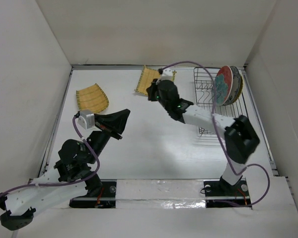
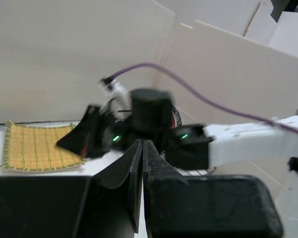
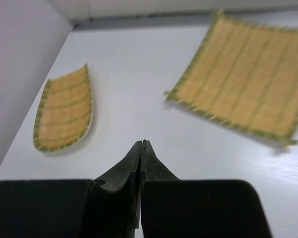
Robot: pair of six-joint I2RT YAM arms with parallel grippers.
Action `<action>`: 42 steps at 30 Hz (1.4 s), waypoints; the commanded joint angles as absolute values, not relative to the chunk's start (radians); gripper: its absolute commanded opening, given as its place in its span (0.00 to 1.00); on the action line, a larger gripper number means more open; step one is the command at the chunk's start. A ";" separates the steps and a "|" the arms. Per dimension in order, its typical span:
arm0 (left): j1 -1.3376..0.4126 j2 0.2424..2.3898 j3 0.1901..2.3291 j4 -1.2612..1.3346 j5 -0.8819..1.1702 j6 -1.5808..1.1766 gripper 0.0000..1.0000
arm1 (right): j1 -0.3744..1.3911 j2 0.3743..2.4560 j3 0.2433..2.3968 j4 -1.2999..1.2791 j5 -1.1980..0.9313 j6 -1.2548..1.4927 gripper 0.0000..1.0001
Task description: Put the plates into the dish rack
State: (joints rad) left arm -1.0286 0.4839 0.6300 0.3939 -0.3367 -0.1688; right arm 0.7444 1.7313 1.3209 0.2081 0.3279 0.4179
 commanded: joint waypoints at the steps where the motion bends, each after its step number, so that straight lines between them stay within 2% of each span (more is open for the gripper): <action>1: -1.034 0.466 0.621 0.451 -0.371 -0.172 0.00 | 0.790 1.892 1.428 0.328 0.226 0.598 0.00; 4: -1.034 0.468 0.623 0.448 -0.367 -0.169 0.00 | 0.841 2.055 1.580 0.312 0.201 0.656 0.00; 7: -1.034 0.466 0.623 0.448 -0.362 -0.170 0.00 | 0.865 2.185 1.699 0.330 0.164 0.727 0.09; 8: -1.034 0.466 0.623 0.449 -0.359 -0.170 0.00 | 0.876 2.221 1.766 0.325 0.163 0.742 0.18; 10: -1.034 0.466 0.623 0.448 -0.354 -0.170 0.00 | 0.876 2.294 1.850 0.280 0.146 0.788 0.28; 11: -1.034 0.466 0.623 0.448 -0.353 -0.172 0.00 | 0.876 2.365 1.885 0.270 0.140 0.805 0.40; 14: -1.034 0.466 0.626 0.445 -0.341 -0.172 0.00 | 0.876 2.480 1.994 0.268 0.103 0.865 0.62; 16: -1.034 0.466 0.627 0.445 -0.331 -0.169 0.00 | 0.885 2.535 2.089 0.243 0.081 0.903 0.66; 23: -1.034 0.463 0.629 0.442 -0.328 -0.167 0.02 | 0.885 2.764 2.377 0.146 0.008 1.002 0.68; 31: -1.034 0.459 0.629 0.442 -0.327 -0.166 0.05 | 0.865 2.858 2.442 0.190 -0.067 1.130 0.65; 34: -1.034 0.454 0.629 0.442 -0.328 -0.164 0.06 | 0.865 2.873 2.433 0.205 -0.066 1.160 0.53; 35: -1.034 0.454 0.629 0.442 -0.328 -0.164 0.07 | 0.865 2.861 2.413 0.219 -0.061 1.166 0.42; 39: -1.034 0.456 0.627 0.445 -0.322 -0.163 0.08 | 0.865 2.856 2.391 0.241 -0.058 1.170 0.37; 42: -1.034 0.454 0.627 0.443 -0.322 -0.163 0.08 | 0.865 2.844 2.381 0.252 -0.051 1.170 0.23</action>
